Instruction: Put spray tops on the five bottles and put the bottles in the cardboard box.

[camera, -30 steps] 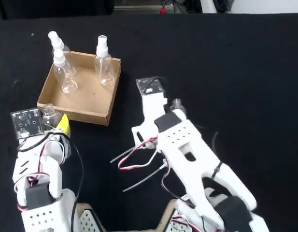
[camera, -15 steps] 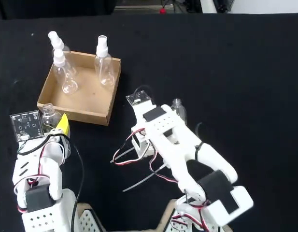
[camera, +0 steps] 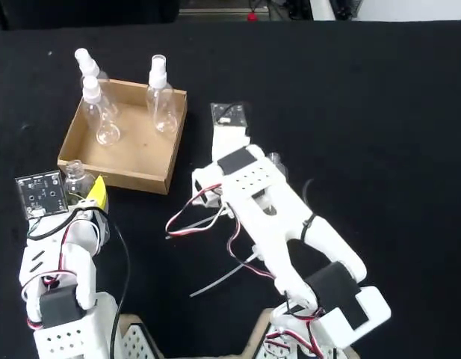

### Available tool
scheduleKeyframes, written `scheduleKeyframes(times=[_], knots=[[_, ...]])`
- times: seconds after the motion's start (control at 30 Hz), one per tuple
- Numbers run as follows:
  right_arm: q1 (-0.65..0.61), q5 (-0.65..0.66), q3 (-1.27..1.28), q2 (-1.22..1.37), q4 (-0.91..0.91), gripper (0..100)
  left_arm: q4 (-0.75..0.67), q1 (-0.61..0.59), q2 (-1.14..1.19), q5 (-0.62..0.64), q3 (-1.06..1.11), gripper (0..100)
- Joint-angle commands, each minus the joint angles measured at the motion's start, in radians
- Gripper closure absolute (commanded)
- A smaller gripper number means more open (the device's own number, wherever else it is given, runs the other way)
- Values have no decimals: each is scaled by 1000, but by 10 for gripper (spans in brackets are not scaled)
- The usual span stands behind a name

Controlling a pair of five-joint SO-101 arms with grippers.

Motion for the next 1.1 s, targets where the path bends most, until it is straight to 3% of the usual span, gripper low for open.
scheduleKeyframes(times=[0.0, 0.1, 0.3, 0.47, 0.83, 0.97, 1.07], knots=[[-5, -25, -93, -2, 49, 786, 5, -8, -9, 8, -33, 830], [-5, -61, -111, 24, 55, 776, 5, -8, -9, 8, -33, 830], [84, -77, -182, 163, 175, 651, 5, -8, -9, 6, -33, 830], [89, -118, -275, 332, 180, 730, 5, -8, -9, 5, -33, 830], [69, -167, -414, 518, 186, 751, 5, -8, -9, 3, -33, 830], [75, -109, -437, 529, 178, 910, 5, -8, -9, 3, -33, 830], [71, 8, -483, 522, 198, 944, 5, -8, -9, 3, -33, 830]])
